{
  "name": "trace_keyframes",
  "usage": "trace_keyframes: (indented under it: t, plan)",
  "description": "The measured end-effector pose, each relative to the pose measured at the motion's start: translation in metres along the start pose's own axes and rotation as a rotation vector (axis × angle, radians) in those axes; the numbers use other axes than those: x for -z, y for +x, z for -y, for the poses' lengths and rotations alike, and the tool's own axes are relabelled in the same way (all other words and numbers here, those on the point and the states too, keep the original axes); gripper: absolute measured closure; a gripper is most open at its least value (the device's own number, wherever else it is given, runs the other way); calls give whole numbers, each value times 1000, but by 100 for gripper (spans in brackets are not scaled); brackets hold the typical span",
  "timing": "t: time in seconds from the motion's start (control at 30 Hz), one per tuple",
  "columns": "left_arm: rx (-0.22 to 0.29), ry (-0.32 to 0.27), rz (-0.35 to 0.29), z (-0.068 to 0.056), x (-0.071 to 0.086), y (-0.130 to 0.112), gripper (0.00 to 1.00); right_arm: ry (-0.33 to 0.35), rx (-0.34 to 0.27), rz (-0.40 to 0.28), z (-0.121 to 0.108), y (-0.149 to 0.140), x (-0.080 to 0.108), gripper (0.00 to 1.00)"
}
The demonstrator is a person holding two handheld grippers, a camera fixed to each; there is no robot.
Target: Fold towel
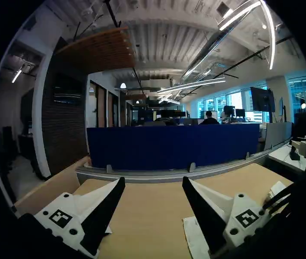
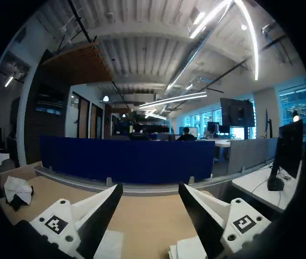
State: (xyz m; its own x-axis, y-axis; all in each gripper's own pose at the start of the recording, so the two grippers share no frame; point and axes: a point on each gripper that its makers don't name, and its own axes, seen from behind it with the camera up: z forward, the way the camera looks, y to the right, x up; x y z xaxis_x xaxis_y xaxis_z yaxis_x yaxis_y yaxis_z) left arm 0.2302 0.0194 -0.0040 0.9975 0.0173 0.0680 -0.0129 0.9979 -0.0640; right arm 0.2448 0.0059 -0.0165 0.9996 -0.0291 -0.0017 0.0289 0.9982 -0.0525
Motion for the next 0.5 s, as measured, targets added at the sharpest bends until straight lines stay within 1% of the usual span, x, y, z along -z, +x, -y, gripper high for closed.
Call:
trace_keyframes:
  t: [0.1, 0.2, 0.37, 0.5]
  plan:
    - [-8, -28, 13, -6, 3, 4, 1, 21, 18, 8, 3, 6, 1, 0]
    - [-24, -72, 39, -14, 4, 5, 1, 67, 55, 24, 14, 9, 2, 0]
    - [-56, -148, 84, -26, 7, 6, 1, 190, 118, 89, 41, 3, 7, 0]
    - [-66, -214, 126, -39, 10, 3, 1, 284, 154, 146, 61, -3, 12, 0]
